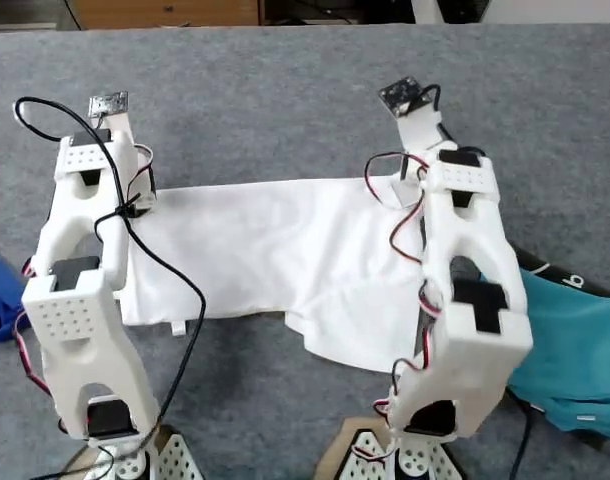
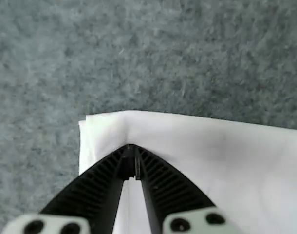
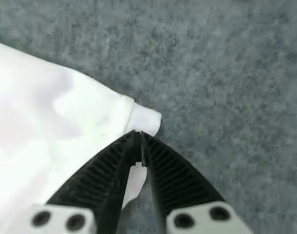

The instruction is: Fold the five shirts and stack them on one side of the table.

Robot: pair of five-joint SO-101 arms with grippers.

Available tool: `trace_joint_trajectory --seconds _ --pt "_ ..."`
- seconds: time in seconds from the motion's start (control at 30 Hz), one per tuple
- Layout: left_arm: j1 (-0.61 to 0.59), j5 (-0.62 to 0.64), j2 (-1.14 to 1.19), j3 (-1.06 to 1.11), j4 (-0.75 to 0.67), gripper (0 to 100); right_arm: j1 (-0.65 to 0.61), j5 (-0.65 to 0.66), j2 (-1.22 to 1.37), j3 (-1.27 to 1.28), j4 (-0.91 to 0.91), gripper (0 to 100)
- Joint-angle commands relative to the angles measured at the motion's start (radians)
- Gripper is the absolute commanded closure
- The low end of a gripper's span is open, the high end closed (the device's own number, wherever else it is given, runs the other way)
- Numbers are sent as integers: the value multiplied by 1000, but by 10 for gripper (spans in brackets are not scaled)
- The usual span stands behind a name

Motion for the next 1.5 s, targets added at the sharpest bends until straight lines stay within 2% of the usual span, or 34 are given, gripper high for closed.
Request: trace_joint_trajectory --seconds 0.0,0.33,0.7,0.77,0.93,1.07,1.23,1.47 --pt "0 2 44 -120 -17 981 -2 -3 85 -145 37 993" --pt "-3 3 151 -354 -18 981 -2 -9 289 -461 213 993" --pt "2 3 334 -640 -14 981 -2 -6 305 -503 232 993" --pt "2 0 349 -686 55 981 7 -3 272 -512 281 994" --pt "3 -5 335 -907 405 981 8 -2 119 -473 342 994" --pt "2 -46 341 -1066 614 981 -5 23 -1 -366 345 994" --pt "-18 -57 305 -964 620 981 -5 77 -176 -130 336 994" --pt "-41 -109 96 -586 615 981 -28 112 -432 165 307 994"
